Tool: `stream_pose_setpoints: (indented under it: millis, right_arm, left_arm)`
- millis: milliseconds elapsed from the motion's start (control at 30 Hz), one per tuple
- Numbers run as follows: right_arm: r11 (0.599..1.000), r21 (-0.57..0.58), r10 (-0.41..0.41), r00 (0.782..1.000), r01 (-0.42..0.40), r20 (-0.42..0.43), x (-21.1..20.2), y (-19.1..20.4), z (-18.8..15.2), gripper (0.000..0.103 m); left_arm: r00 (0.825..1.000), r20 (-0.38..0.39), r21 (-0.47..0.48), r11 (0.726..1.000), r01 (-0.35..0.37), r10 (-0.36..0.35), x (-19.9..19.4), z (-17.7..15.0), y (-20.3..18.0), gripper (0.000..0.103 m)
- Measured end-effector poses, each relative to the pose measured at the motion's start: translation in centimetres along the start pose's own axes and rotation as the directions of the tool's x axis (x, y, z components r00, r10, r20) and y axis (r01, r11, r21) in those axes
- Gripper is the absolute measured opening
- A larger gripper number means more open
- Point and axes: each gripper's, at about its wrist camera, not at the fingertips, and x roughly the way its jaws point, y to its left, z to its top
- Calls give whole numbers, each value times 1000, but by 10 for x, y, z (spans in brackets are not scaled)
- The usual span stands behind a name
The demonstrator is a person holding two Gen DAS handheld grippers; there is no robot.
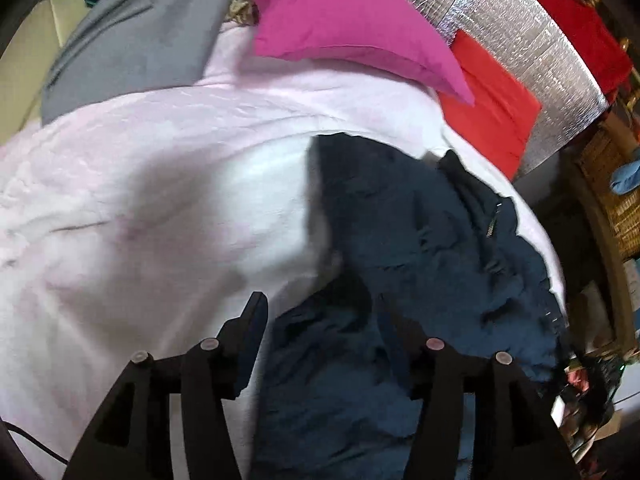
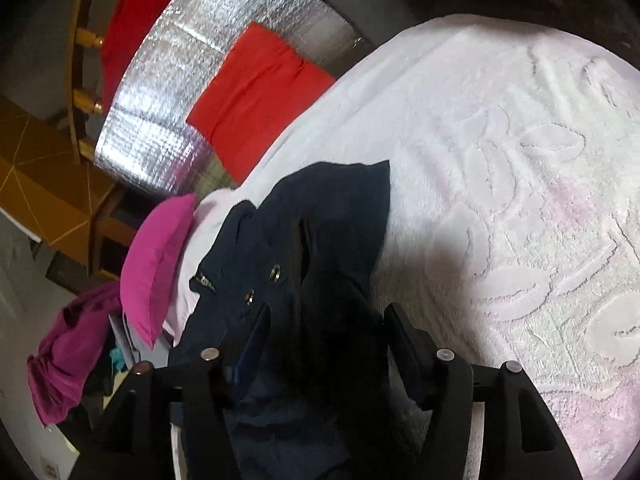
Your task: Fold large clothes
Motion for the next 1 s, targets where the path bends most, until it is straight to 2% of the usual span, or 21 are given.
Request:
stream_pose_setpoints:
  millis: [133, 167, 200, 267, 300, 367, 433, 533, 567, 633, 667, 700, 733, 1000]
  right_arm:
    - [1000, 26, -4, 999, 5, -50, 24, -1, -6, 60]
    - [1000, 10, -13, 996, 14, -88, 35, 1, -11, 46]
    - [999, -20, -33, 995, 31, -98, 40, 6, -14, 39]
    - [992, -110, -74, 996, 69, -47, 34, 26, -18, 31]
    - [987, -151, -59, 998, 56, -15, 26, 40, -19, 31]
    - [979, -202, -34, 999, 40, 33, 13, 56, -23, 31]
    - [972, -228, -48, 998, 57, 48, 13, 60, -25, 31]
    - [973, -182, -150, 988, 140, -41, 38, 39, -26, 32]
    - [978, -159, -145, 988, 134, -57, 40, 32, -26, 36]
    - [985, -133, -121, 991, 112, -54, 33, 32, -21, 36]
    - [987, -125, -110, 992, 103, -53, 29, 34, -20, 44]
    - [988, -121, -102, 993, 95, -52, 27, 35, -20, 57]
    - [989, -119, -95, 994, 89, -47, 24, 35, -19, 60]
    - [988, -98, -117, 993, 116, -2, 13, 28, -13, 61]
  left_arm:
    - [1000, 3, -2, 1000, 9, -9, -1, 0, 7, 57]
    - [1000, 7, 3, 1000, 17, -17, -2, 0, 7, 57]
    - [1000, 12, 8, 1000, 29, -29, -2, 0, 6, 57]
    - [999, 12, 9, 999, 44, -44, -5, -1, 9, 57]
    - [999, 11, 8, 999, 47, -47, -5, 0, 8, 57]
    - [999, 12, 13, 999, 36, -36, -3, 0, 5, 57]
    - [1000, 18, 32, 999, 4, -4, -2, -1, 0, 57]
    - [997, 50, 91, 994, -57, 53, -6, -5, -10, 57]
    - [994, 74, 114, 990, -87, 78, -10, -6, -15, 57]
    - [988, 114, 150, 981, -125, 108, -16, -7, -22, 57]
    - [979, 155, 171, 972, -160, 133, -22, -8, -28, 57]
    - [970, 189, 187, 964, -187, 151, -26, -9, -33, 57]
    - [964, 212, 200, 959, -202, 159, -30, -11, -36, 58]
    - [908, 376, 305, 900, -311, 186, -51, -17, -66, 62]
